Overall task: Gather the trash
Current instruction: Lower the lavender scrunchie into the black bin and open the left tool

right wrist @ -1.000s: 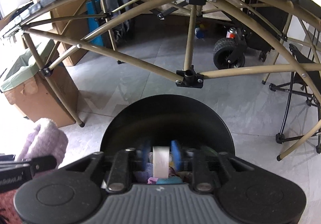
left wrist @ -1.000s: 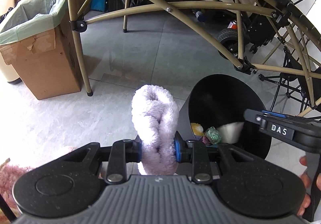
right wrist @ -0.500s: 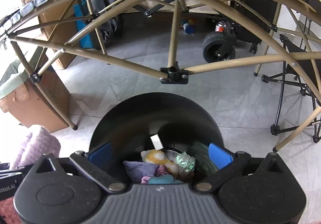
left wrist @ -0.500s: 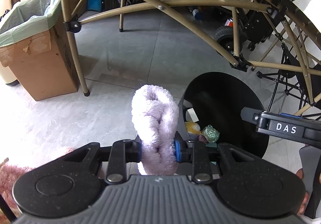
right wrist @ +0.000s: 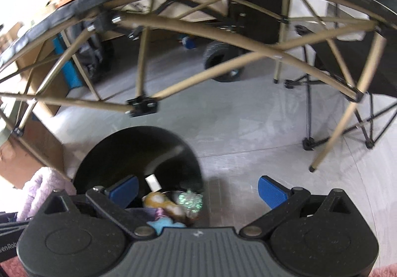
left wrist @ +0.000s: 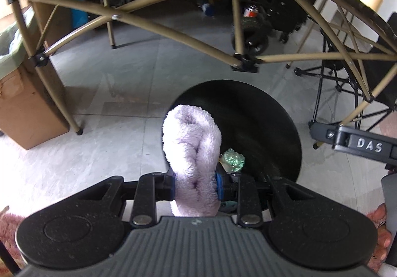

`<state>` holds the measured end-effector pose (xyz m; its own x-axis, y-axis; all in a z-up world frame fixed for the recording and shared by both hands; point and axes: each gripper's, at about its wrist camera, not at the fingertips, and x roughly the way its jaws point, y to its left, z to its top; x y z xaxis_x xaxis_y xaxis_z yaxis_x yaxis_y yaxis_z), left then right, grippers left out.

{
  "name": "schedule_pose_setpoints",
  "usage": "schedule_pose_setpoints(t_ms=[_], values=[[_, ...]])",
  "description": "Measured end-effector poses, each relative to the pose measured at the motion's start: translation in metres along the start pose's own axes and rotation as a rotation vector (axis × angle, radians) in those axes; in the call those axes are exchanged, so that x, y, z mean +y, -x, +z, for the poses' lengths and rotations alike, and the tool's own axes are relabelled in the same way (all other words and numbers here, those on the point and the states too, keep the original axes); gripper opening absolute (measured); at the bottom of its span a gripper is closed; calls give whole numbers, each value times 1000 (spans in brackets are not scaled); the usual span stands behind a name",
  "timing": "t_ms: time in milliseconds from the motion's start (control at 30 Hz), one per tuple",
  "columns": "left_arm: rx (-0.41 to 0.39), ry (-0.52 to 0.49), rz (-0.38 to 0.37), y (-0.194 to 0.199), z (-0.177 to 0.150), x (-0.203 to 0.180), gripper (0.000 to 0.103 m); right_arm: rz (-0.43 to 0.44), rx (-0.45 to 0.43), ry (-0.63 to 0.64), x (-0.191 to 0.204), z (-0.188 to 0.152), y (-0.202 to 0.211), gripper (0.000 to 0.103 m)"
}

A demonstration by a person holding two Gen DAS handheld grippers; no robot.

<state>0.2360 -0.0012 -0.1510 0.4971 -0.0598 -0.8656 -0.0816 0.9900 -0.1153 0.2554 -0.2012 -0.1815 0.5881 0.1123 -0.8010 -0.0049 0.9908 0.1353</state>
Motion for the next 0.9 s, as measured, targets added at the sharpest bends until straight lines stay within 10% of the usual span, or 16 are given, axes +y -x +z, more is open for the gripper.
schedule_pose_setpoints(t_ms=[900], values=[[126, -120, -4, -52, 30, -78, 29, -43, -44, -242, -84, -5, 11, 103]])
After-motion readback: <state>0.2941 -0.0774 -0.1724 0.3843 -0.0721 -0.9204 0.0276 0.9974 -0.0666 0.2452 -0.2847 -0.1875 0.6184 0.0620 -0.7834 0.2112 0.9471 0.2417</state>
